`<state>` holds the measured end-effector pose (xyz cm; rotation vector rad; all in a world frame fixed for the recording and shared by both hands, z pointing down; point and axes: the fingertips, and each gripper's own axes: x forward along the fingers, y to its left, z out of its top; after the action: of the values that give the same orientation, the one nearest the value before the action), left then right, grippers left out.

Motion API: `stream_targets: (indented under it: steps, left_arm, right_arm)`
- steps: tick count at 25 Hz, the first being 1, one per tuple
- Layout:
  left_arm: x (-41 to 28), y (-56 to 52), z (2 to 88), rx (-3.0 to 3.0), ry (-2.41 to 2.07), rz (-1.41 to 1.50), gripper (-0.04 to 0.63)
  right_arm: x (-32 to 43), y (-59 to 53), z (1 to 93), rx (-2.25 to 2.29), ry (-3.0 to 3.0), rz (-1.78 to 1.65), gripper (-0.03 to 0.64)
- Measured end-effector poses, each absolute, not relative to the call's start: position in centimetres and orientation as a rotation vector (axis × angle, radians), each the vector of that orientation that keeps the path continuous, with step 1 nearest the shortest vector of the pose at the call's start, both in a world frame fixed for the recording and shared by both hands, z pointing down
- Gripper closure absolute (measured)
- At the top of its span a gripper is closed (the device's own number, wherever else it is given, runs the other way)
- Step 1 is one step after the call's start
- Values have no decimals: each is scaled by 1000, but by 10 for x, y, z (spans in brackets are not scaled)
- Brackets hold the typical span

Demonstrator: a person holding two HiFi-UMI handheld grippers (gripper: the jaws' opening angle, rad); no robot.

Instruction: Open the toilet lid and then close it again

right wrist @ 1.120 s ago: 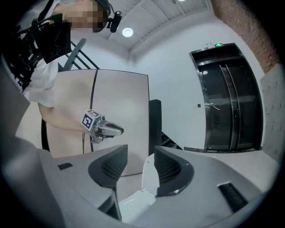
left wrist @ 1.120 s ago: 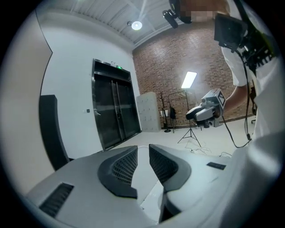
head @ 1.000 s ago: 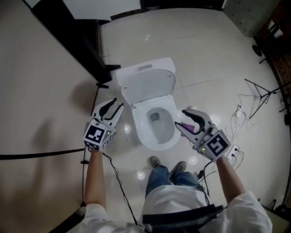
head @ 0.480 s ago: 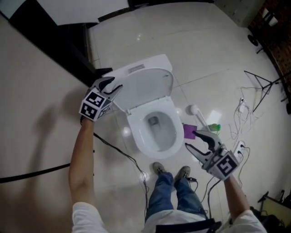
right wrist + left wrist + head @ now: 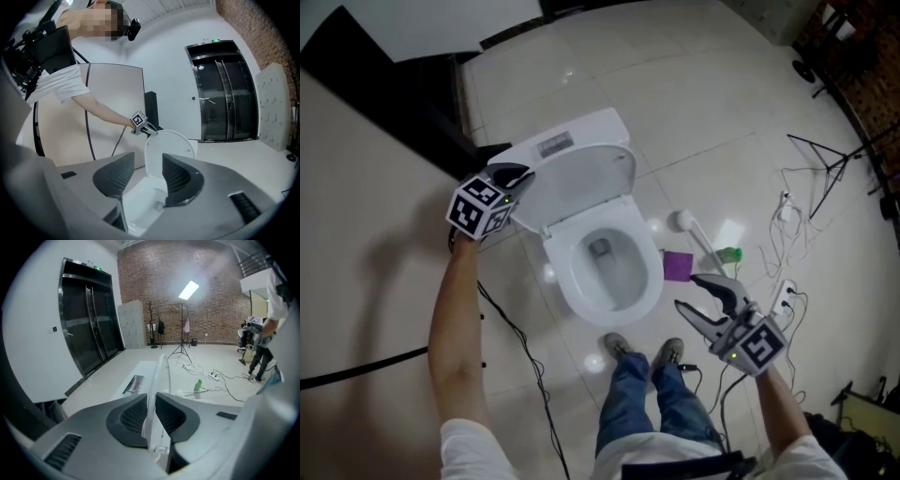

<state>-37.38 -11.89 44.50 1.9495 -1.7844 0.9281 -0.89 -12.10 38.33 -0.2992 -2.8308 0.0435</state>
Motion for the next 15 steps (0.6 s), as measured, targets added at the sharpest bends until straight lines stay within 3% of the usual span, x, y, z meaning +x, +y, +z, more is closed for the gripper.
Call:
stream_targets:
  steps: [7, 15]
  left_arm:
    - [-239, -62, 465, 2066, -1627, 1210, 554]
    - [-81, 15, 594, 1963, -1635, 1475, 536]
  right_arm:
    - [10, -112, 387, -404, -2854, 65, 437]
    - [57, -94, 464, -541, -2734, 149, 437]
